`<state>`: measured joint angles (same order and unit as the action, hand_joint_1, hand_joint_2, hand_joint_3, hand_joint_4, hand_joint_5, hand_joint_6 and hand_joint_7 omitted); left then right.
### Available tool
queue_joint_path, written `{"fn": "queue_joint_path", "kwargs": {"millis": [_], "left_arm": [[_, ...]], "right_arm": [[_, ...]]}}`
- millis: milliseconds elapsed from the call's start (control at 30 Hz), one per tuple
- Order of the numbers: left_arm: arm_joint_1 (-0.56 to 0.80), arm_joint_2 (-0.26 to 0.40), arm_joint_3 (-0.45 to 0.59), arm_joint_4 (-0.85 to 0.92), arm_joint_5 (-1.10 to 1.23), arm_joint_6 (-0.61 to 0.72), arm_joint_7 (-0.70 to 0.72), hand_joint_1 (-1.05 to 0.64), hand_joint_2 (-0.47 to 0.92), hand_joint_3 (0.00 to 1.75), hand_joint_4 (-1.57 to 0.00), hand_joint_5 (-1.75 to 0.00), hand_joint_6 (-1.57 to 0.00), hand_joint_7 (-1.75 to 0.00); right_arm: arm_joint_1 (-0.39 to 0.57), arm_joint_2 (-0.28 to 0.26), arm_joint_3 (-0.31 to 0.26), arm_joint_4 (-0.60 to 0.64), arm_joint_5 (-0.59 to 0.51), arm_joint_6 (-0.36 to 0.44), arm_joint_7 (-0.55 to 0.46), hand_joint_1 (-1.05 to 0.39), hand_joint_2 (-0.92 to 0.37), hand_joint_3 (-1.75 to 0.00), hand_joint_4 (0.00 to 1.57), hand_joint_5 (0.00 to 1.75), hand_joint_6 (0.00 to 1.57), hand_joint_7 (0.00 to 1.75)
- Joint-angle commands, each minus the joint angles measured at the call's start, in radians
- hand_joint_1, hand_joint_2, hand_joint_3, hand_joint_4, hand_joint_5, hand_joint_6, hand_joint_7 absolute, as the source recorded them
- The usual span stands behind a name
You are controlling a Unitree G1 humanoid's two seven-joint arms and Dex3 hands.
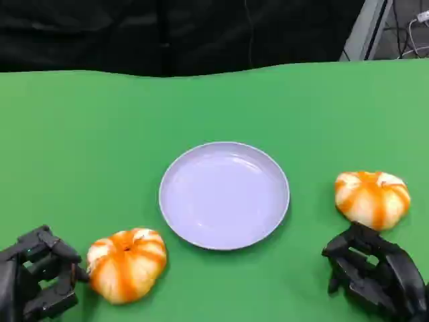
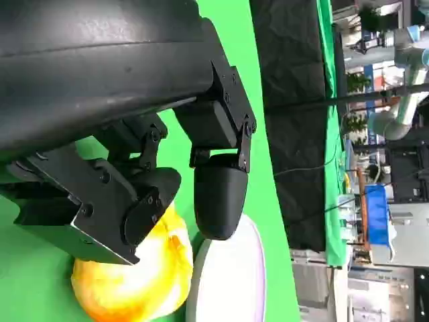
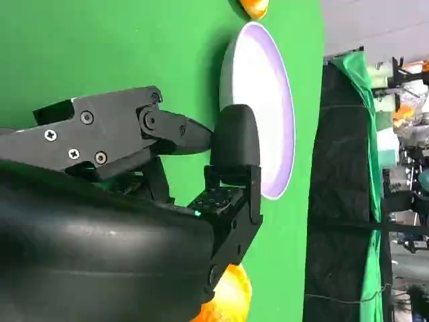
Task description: Grasp the bread from the table and place it into the plate.
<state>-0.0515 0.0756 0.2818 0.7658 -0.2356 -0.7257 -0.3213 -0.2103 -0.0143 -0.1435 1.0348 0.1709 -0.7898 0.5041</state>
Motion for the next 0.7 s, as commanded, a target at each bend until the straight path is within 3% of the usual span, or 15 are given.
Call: {"fn": "queue_joint_path", "kwargs": {"millis": [33, 633, 700], "left_arm": [[-0.002, 0.018, 0.004, -0.005, 0.005, 0.000, 0.015, 0.11, 0.51, 1.23, -1.02, -1.47, -1.00, -1.31], [-0.007, 0.019, 0.006, 0.003, -0.006, -0.004, -0.003, 0.11, 0.52, 1.21, -1.01, -1.48, -0.97, -1.31], [-0.003, 0.013, 0.008, -0.011, -0.027, 0.012, -0.018, 0.12, 0.59, 1.07, -0.97, -1.38, -0.99, -1.12]], "right_arm": [[0.002, -0.020, -0.003, 0.003, -0.005, 0.006, -0.004, -0.27, -0.92, -0.53, 0.71, 1.75, 0.63, 1.50], [-0.001, -0.019, -0.004, 0.007, 0.000, 0.008, 0.003, -0.27, -0.92, -0.53, 0.72, 1.75, 0.63, 1.50], [-0.001, -0.019, -0.005, 0.008, 0.000, 0.008, 0.004, -0.27, -0.92, -0.53, 0.72, 1.75, 0.63, 1.50]]}}
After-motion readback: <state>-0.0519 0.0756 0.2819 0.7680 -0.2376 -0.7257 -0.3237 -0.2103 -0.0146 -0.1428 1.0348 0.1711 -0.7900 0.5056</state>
